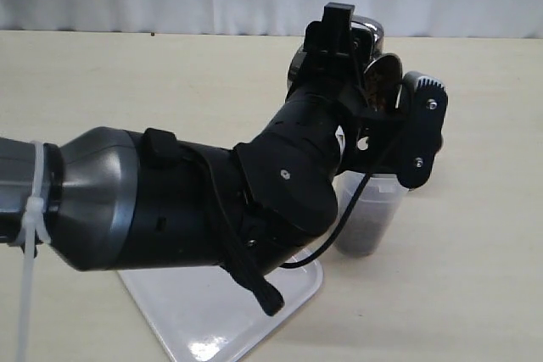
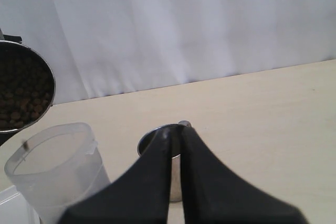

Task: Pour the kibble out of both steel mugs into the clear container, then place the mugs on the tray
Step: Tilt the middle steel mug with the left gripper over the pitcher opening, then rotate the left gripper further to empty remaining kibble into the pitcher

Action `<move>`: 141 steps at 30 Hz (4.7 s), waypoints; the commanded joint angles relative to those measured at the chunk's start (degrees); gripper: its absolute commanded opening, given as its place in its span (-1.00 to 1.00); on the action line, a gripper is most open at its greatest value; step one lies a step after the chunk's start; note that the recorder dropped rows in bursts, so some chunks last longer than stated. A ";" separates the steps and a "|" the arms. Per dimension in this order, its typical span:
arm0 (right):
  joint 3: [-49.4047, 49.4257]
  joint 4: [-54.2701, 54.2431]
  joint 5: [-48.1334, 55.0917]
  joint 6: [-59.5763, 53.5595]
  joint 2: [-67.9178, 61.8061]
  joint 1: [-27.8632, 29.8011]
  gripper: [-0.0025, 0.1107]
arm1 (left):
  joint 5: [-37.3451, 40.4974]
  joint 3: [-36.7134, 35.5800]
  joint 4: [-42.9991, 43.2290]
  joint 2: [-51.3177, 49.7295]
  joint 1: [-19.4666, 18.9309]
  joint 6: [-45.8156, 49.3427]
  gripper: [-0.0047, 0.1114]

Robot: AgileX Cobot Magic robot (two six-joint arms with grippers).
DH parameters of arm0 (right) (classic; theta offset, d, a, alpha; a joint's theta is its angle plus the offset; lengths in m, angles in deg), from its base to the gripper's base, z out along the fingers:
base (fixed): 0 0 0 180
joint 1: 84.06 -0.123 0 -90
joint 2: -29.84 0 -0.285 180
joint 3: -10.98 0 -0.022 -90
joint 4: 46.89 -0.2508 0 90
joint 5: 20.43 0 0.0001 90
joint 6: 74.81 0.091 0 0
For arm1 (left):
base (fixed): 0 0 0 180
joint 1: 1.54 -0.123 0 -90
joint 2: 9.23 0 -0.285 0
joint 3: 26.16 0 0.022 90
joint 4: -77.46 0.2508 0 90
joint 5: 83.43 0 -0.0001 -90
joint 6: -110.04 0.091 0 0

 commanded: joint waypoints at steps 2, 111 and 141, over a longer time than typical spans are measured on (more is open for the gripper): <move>0.21 -0.10 0.29 0.02 -0.20 -0.26 -0.87 | 0.94 0.72 1.39 -0.02 -0.04 -0.10 -0.92; 0.21 -0.10 0.29 0.02 -0.20 -0.26 -0.87 | -3.47 5.78 1.39 -0.54 0.16 47.83 -0.92; 0.21 -0.10 0.29 0.02 -0.20 -0.26 -0.87 | 2.39 5.78 1.39 -0.54 4.14 70.28 -0.92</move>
